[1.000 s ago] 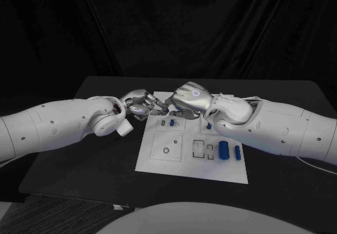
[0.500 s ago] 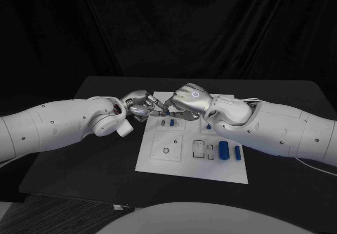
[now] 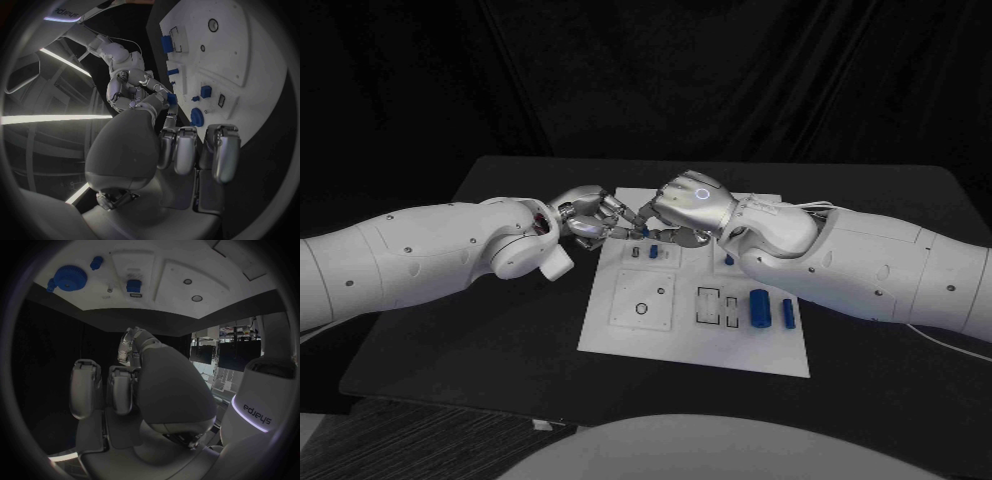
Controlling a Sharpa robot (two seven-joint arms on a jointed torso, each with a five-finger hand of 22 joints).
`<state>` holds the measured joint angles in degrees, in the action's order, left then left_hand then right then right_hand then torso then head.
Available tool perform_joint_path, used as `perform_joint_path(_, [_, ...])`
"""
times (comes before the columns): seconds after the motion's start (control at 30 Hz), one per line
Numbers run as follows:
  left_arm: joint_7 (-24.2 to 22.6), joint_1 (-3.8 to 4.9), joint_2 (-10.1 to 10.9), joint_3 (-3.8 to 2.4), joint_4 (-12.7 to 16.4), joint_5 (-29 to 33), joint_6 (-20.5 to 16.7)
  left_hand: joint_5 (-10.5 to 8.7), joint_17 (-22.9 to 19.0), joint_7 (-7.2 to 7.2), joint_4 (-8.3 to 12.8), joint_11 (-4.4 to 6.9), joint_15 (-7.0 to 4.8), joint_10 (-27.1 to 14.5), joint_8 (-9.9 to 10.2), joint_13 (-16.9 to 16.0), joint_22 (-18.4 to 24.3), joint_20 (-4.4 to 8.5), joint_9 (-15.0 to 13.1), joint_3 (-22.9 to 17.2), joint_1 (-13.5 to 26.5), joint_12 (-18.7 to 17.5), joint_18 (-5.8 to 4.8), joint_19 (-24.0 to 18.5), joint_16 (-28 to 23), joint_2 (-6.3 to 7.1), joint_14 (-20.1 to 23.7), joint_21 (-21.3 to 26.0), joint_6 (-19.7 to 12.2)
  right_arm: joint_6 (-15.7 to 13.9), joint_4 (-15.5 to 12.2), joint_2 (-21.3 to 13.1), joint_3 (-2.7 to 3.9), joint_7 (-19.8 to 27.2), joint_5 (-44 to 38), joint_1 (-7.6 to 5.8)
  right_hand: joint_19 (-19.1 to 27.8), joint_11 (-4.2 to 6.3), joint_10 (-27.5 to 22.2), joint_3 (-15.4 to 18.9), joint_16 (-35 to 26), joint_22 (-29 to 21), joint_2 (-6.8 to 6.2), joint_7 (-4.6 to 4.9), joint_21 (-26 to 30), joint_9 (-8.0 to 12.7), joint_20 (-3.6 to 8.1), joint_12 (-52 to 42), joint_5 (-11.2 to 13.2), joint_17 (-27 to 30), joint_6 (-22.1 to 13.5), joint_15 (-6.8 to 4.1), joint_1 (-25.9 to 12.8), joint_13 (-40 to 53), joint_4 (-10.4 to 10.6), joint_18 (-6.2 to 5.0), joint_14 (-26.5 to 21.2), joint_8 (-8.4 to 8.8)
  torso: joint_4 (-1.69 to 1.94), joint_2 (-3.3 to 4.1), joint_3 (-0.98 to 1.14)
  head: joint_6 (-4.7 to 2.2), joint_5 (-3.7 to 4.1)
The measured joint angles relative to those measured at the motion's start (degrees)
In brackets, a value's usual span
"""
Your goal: Assemble the parts on the task board
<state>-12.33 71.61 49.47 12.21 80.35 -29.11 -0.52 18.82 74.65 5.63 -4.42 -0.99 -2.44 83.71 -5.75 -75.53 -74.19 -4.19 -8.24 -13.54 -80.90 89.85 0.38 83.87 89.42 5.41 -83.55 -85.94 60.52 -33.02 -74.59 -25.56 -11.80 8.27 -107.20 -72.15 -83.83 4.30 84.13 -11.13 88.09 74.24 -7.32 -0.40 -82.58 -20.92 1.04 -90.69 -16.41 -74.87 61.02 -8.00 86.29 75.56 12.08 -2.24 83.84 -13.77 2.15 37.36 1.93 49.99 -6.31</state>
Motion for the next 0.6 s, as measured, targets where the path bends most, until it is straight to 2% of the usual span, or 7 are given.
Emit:
perform_joint_path(0.07, [0.01, 0.00, 0.00, 0.00, -0.02, 0.00, 0.06, 0.00, 0.00, 0.00, 0.00, 0.00, 0.00, 0.00, 0.00, 0.00, 0.00, 0.00, 0.00, 0.00, 0.00, 0.00, 0.00, 0.00, 0.00, 0.00, 0.00, 0.01, 0.00, 0.00, 0.01, 0.01, 0.00, 0.00, 0.00, 0.00, 0.00, 0.00, 0.00, 0.00, 0.00, 0.00, 0.00, 0.00, 0.00, 0.00, 0.00, 0.00, -0.01, 0.00, 0.00, 0.00, 0.00, 0.00, 0.00, 0.00, 0.00, 0.00, 0.00, 0.00, 0.00, 0.00, -0.06])
perform_joint_path(0.17, [0.02, 0.00, 0.00, -0.01, -0.04, 0.00, 0.14, 0.00, 0.00, 0.00, 0.00, -0.01, 0.00, 0.00, 0.00, 0.00, 0.00, 0.00, 0.00, 0.00, 0.00, 0.00, 0.00, 0.00, 0.00, 0.00, 0.00, 0.67, 0.00, 0.03, 0.02, 0.01, 0.00, 0.00, 0.00, 0.01, 0.00, 0.00, 0.00, -0.01, 0.00, 0.00, 0.06, 0.00, 0.00, -0.55, 0.00, 0.00, -2.26, 0.00, 0.00, 0.00, -0.07, 0.00, -0.01, 0.00, 0.00, 0.00, 0.00, -0.01, 0.01, 0.00, -0.10])
perform_joint_path(0.2, [0.02, 0.00, 0.02, -0.01, -0.05, 0.00, 0.18, 0.00, 0.00, 0.00, 0.00, -0.02, 0.00, 0.00, 0.00, 0.00, 0.00, 0.00, 0.00, 0.00, 0.00, 0.00, 0.00, 0.00, 0.00, 0.00, 0.00, 0.67, 0.00, 0.05, 0.05, 0.01, 0.00, -0.01, -0.01, 0.01, 0.00, 0.00, 0.00, -0.02, 0.00, 0.00, -0.17, 0.00, 0.00, -0.72, 0.00, 0.00, -3.24, 0.00, 0.00, 0.00, -1.82, 0.00, -0.03, 0.00, 0.00, 0.00, 0.00, -0.01, 0.01, 0.00, -0.11])
perform_joint_path(0.27, [0.02, 0.00, 0.04, -0.01, -0.07, 0.00, 0.26, 0.00, 0.00, 0.01, 0.00, -0.03, 0.00, 0.01, 0.00, 0.00, 0.00, 0.00, 0.00, 0.00, 0.00, 0.00, 0.00, 0.00, 0.00, 0.00, 0.00, 1.10, -0.01, 0.07, 0.06, 0.00, 0.00, -0.02, -0.01, 0.01, 0.00, 0.00, 0.00, -0.71, 0.00, 0.00, -0.07, 0.00, 0.00, -0.76, 0.00, 0.00, -3.99, 0.00, -0.01, 0.00, -2.03, 0.00, -0.71, 0.00, 0.00, 0.00, 0.00, -0.01, 0.01, 0.00, -0.14])
perform_joint_path(0.5, [-0.01, 0.00, 0.20, -0.01, -0.17, 0.00, 0.46, -0.01, 0.00, 0.03, 0.00, -0.05, 0.03, 0.02, 0.00, 0.00, 0.00, -0.01, 0.00, 0.01, -0.01, 0.00, 0.01, 0.00, 0.00, -0.01, -0.02, 1.77, -0.03, 0.19, 0.13, 0.00, 0.00, -0.07, -0.01, 0.01, 0.00, 0.00, 0.00, -0.71, 0.00, 0.00, -0.06, 0.00, 0.00, -1.59, 0.01, 0.00, -4.00, 0.00, -0.01, 0.00, -2.04, 0.00, -0.72, -0.01, 0.00, 0.01, 0.00, -0.02, 0.02, 0.00, -0.30])
perform_joint_path(0.53, [-0.04, 0.00, 0.27, -0.01, -0.17, 0.00, 0.49, -0.01, 0.00, 0.72, 0.00, -0.56, 0.61, 0.53, -0.01, 0.00, 0.00, -0.02, -0.07, 0.00, -0.01, 0.00, 0.00, -0.01, 0.00, -0.01, -0.60, 2.40, -0.75, 0.22, 0.17, 0.00, 0.00, -0.07, -0.01, 0.01, 0.00, 0.00, 0.00, -0.71, 0.00, 0.00, -0.06, 0.00, 0.00, -1.66, 0.00, 0.00, -4.00, 0.00, -0.01, 0.00, -2.04, 0.00, -0.72, 0.00, 0.00, 0.00, 0.00, -0.02, 0.02, 0.00, -0.34])
perform_joint_path(0.6, [-0.09, 0.00, 0.41, -0.01, -0.18, 0.00, 0.52, -0.01, 0.00, 0.75, 0.00, -0.57, 0.62, 0.53, 0.00, 0.00, 0.00, -0.03, -0.06, 0.01, -0.01, 0.00, 0.01, -0.01, 0.00, -0.02, -0.60, 2.44, -0.77, 0.32, 0.32, 0.00, 0.00, -0.09, -0.01, 0.01, 0.00, 0.00, 0.00, -0.71, 0.00, 0.00, -0.06, 0.00, 0.00, -1.67, 0.00, 0.00, -4.00, 0.00, -0.01, 0.00, -2.04, 0.00, -0.72, -0.01, 0.00, 0.00, 0.00, -0.03, 0.02, 0.00, -0.43])
